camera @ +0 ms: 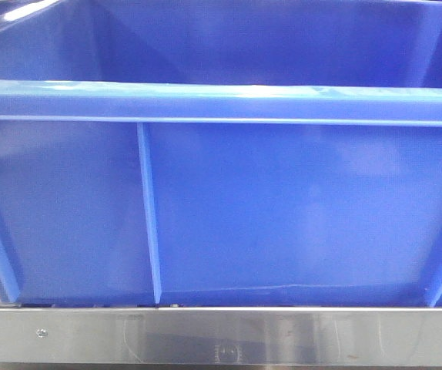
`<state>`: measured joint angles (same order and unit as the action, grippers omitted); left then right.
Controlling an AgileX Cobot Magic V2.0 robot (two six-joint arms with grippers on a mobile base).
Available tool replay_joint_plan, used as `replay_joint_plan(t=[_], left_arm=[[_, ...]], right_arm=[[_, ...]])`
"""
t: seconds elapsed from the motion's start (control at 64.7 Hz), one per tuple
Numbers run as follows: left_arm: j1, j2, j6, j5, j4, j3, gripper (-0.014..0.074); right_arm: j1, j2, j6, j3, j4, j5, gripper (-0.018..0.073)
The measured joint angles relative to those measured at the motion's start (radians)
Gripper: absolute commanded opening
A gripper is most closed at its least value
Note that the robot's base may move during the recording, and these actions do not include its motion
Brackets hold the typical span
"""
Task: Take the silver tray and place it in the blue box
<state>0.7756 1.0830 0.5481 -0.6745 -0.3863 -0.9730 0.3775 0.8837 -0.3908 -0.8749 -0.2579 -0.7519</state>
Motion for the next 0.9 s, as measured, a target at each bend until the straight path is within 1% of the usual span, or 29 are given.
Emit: replay_joint_plan(t=[0.108,0.263,0.325,0.448,0.587,0.711,0.896], left_arm=[[0.0,-0.121,-0.008,0.053,-0.009,0.093,-0.0094],[0.006,-0.323,-0.072,0.095,-0.015,0.197,-0.0094],[0.023,-0.404,-0.103,0.1,-0.012,0.227,-0.0094],[0.07,-0.562,-0.159,0.103,0.031,0.259,-0.0094],[0.127,-0.692,-0.178,0.103,0.076,0.274,-0.0094],[0.154,-0.765,-0.179,0.103,0.081,0.274,-0.0094],[0.156,-0.785,-0.181,0.103,0.092,0.274,-0.0095]], right_arm=[[0.0,-0.097,0.019,0.054,-0.001,0.039,0.0056],[0.0,-0.257,0.035,0.125,-0.002,0.061,0.0056],[0.0,-0.324,0.039,0.152,-0.004,0.063,0.0056],[0.0,-0.445,0.046,0.201,-0.004,0.063,0.0056],[0.0,-0.586,0.075,0.26,-0.006,0.065,0.0056],[0.0,-0.684,0.082,0.301,-0.006,0.082,0.0056],[0.0,-0.721,0.084,0.317,-0.007,0.09,0.0056]])
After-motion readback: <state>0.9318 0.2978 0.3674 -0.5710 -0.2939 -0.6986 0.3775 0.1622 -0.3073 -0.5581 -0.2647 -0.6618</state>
